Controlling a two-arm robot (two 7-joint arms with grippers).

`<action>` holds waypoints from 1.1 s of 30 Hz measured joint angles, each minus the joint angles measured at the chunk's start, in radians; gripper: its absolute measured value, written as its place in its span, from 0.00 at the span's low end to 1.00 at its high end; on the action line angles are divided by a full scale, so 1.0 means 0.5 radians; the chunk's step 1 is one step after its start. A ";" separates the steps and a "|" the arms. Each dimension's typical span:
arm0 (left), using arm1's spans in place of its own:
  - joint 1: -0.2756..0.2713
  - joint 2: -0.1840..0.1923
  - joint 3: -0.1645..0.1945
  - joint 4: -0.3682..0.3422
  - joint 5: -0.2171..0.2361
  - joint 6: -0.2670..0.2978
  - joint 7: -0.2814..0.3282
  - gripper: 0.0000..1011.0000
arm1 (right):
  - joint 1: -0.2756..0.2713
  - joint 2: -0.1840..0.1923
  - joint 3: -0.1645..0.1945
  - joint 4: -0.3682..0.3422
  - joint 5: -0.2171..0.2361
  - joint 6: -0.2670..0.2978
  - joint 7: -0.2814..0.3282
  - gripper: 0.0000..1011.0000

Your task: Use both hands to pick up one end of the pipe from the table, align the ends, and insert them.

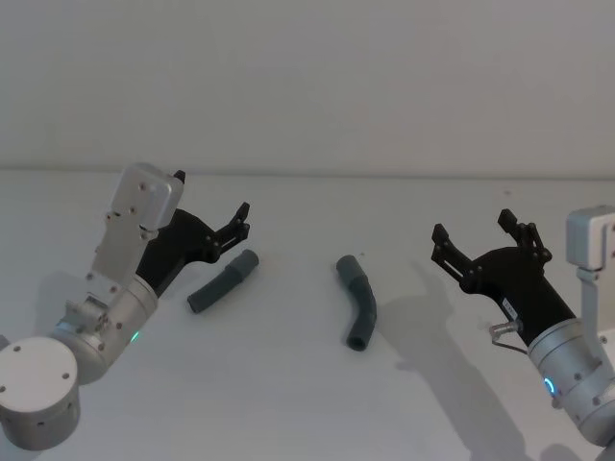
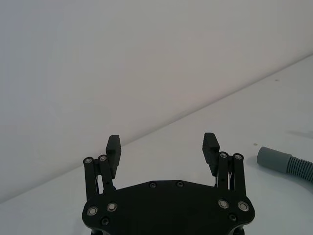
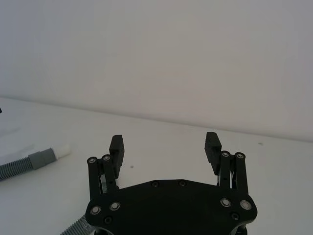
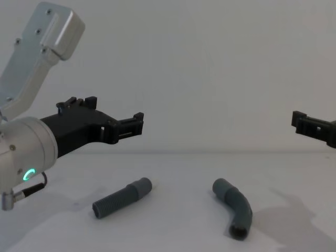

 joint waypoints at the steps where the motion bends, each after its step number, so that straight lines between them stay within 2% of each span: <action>1: 0.000 0.000 0.000 0.000 0.000 0.000 0.000 0.99 | 0.000 0.000 0.000 0.000 0.000 0.000 0.000 0.99; 33: 0.000 0.000 0.000 0.000 0.000 0.000 0.000 0.99 | 0.000 0.000 0.000 0.000 0.000 0.000 0.000 0.99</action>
